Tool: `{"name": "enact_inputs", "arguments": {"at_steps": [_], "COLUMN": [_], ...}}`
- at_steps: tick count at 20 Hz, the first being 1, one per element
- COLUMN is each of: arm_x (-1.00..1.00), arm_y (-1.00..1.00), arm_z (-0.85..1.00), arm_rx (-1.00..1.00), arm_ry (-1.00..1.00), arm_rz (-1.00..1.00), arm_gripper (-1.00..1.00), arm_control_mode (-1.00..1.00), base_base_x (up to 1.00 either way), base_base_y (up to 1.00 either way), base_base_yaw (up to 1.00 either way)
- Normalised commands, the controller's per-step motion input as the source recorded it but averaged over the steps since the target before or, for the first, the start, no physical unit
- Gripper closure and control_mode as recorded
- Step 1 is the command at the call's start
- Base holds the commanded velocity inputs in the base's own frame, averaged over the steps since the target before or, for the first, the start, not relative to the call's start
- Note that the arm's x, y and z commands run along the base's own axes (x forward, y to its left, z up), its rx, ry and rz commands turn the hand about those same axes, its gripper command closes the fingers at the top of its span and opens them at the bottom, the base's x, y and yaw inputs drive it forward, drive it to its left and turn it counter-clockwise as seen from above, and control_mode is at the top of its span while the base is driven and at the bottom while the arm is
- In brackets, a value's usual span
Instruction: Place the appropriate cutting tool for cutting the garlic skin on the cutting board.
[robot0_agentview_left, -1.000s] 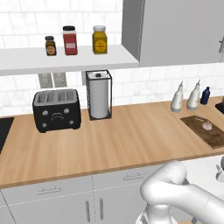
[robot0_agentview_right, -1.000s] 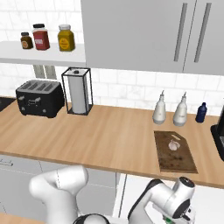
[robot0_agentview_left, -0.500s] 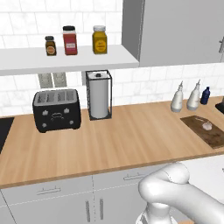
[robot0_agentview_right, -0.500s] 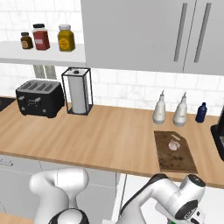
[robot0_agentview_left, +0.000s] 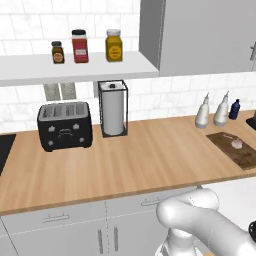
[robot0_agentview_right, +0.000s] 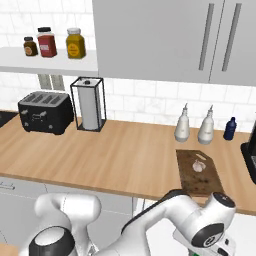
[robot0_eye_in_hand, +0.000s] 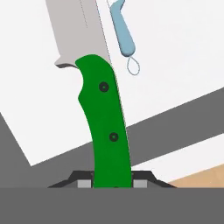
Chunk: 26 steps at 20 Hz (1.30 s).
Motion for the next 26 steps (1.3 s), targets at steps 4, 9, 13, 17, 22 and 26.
{"name": "enact_inputs", "arguments": {"at_steps": [4, 9, 13, 17, 22, 26], "arm_x": [0.69, 0.88, 1.0, 0.92, 0.73, 0.7], "arm_y": [0.21, 0.0, -0.03, -0.01, -0.06, -0.09], "arm_z": [0.53, 0.54, 0.17, 0.0, 0.0, -0.26], "arm_rx": [0.02, 0.05, 0.13, 0.07, 0.04, 0.02], "arm_ry": [0.0, 0.0, 0.1, 0.03, 0.0, 0.0], "arm_rz": [0.03, 0.02, 0.02, 0.05, 0.05, 0.04], "arm_gripper": [1.0, 1.0, 1.0, 1.0, 1.0, 1.0], "arm_control_mode": [-1.0, -1.0, -1.0, -1.0, -1.0, -1.0], "base_base_x": [0.0, 0.0, 0.0, 0.0, 0.0, 0.0], "base_base_y": [0.0, 0.0, 0.0, 0.0, 0.0, 0.0], "base_base_yaw": [0.0, 0.0, 0.0, 0.0, 0.0, 0.0]}}
